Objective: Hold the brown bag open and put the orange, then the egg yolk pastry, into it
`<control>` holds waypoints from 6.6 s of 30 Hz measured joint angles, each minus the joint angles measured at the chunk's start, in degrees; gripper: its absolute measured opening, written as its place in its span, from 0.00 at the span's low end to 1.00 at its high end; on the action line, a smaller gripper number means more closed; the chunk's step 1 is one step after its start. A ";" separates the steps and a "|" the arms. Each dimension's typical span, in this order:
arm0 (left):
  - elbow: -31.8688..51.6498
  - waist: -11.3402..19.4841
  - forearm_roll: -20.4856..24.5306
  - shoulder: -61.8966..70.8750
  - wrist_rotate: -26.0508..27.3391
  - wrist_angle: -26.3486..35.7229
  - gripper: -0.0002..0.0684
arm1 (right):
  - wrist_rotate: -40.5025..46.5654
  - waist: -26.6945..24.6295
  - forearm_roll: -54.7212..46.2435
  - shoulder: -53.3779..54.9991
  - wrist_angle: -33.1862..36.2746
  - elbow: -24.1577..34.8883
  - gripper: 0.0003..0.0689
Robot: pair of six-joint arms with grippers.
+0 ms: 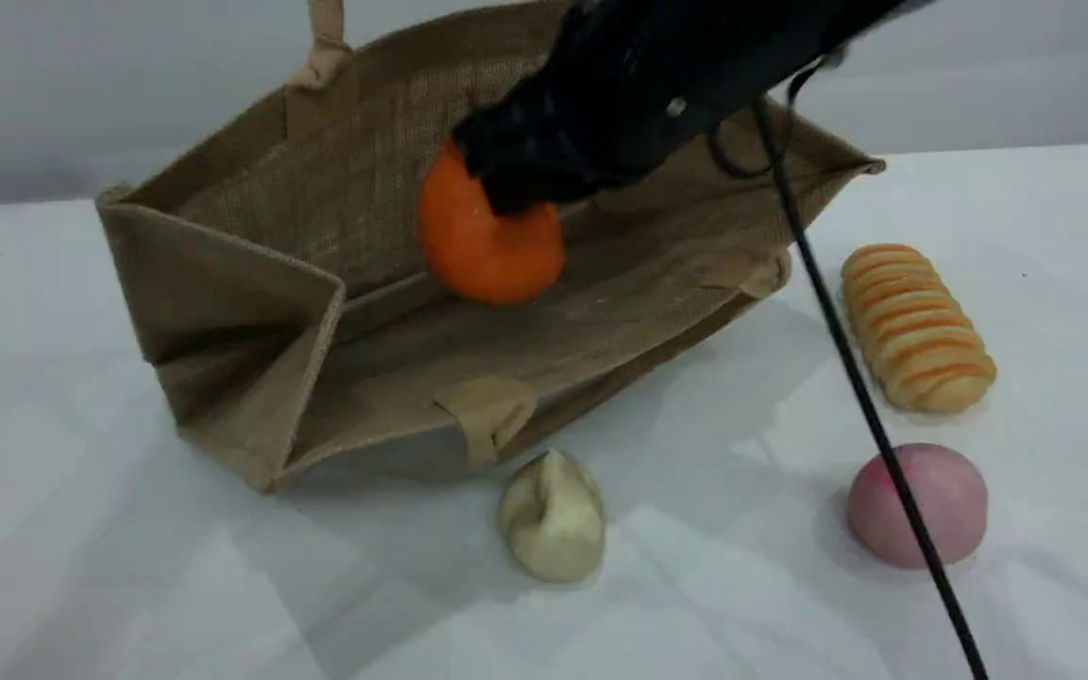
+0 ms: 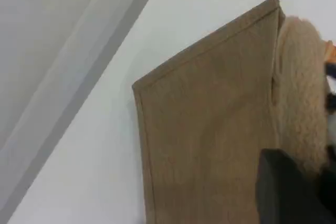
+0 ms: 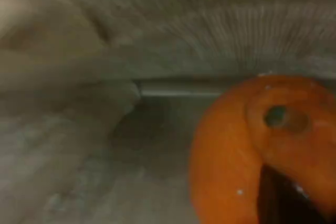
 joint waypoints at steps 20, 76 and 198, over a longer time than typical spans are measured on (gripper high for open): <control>0.00 0.13 0.48 0.00 -0.17 0.06 0.13 | 1.48 -0.14 -5.54 1.62 4.18 -3.47 0.83; 0.00 14.63 -2.16 0.00 -8.09 -2.31 0.13 | 34.49 -2.80 -35.34 8.73 24.86 -3.26 0.77; -4.57 9.67 -15.43 -0.16 -5.35 -0.49 0.56 | -8.42 0.01 13.10 -26.88 -21.24 11.73 0.79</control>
